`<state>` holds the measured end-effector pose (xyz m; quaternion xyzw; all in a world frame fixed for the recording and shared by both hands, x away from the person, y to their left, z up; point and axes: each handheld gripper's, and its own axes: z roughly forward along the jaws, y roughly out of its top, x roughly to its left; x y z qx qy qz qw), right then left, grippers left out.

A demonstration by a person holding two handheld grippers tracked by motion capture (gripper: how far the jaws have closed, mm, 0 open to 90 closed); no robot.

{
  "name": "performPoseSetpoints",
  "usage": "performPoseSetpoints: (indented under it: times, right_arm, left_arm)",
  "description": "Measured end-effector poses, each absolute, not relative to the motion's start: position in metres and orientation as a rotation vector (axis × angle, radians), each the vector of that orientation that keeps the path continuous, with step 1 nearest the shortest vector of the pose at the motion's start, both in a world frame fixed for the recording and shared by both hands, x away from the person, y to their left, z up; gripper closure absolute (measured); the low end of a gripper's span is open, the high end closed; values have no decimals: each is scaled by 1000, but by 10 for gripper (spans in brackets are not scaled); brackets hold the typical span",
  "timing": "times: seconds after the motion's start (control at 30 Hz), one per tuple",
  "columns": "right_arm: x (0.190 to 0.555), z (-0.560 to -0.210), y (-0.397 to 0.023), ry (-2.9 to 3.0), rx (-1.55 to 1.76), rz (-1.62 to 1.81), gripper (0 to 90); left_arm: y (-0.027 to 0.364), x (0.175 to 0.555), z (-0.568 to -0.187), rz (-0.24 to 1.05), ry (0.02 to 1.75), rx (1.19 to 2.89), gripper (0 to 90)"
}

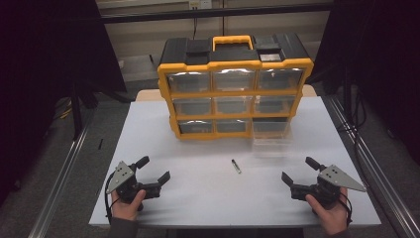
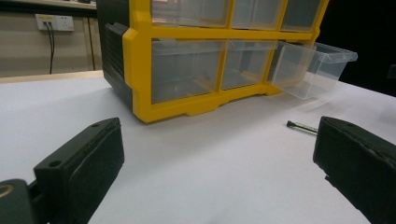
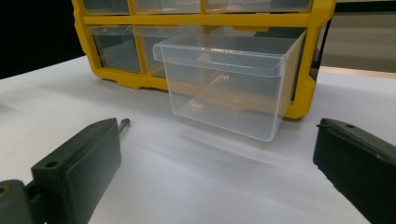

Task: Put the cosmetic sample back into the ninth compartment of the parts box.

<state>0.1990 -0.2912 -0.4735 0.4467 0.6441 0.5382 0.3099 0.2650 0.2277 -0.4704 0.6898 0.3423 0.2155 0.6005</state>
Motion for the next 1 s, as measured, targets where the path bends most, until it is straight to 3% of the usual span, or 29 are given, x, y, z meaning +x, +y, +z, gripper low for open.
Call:
performPoseSetpoints:
  times: [1.0]
  right_arm:
    - [212, -472, -258, 1811, 1177, 1404, 0]
  left_arm:
    - [222, 267, -473, 488, 764, 1624, 26]
